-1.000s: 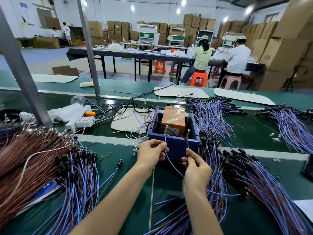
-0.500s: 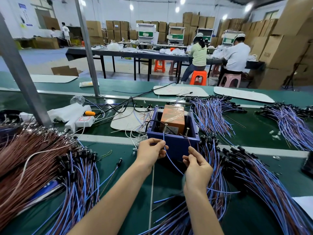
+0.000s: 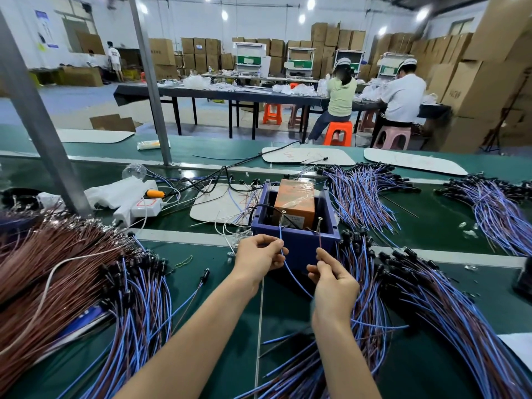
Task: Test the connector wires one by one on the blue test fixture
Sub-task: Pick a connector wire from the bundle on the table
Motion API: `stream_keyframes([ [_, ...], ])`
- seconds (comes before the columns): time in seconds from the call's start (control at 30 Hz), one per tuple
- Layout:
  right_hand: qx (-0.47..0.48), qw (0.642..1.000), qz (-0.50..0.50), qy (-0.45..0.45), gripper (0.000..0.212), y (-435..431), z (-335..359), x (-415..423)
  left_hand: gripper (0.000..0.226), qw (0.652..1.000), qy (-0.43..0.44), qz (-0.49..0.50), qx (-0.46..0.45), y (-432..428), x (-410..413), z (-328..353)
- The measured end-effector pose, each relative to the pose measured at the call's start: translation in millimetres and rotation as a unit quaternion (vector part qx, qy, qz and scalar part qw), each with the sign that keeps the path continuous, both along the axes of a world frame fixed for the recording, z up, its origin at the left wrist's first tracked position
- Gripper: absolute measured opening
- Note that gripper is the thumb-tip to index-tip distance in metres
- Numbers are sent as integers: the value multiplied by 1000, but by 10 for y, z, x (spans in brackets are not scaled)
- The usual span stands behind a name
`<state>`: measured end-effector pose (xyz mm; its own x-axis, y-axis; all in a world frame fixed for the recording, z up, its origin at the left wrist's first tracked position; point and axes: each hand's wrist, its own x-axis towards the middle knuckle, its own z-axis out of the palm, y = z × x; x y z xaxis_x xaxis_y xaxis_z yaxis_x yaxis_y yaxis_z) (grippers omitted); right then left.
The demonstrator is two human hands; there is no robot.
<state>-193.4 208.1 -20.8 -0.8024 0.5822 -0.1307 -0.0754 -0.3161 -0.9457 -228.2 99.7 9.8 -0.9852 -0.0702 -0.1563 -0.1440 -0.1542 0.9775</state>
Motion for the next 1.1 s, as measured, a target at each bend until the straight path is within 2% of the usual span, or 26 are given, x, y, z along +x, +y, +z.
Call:
stream_keyframes([
  [0.4, 27, 999, 36, 11, 32, 7, 25, 7, 10, 999, 9, -28, -19, 23, 48, -27],
  [0.97, 35, 998, 49, 2, 33, 2, 4, 43, 7, 1000, 3, 7, -30, 16, 13, -56],
  [1.1, 79, 994, 70, 16, 31, -2, 15, 116, 10, 998, -9, -57, -22, 12, 74, 4],
])
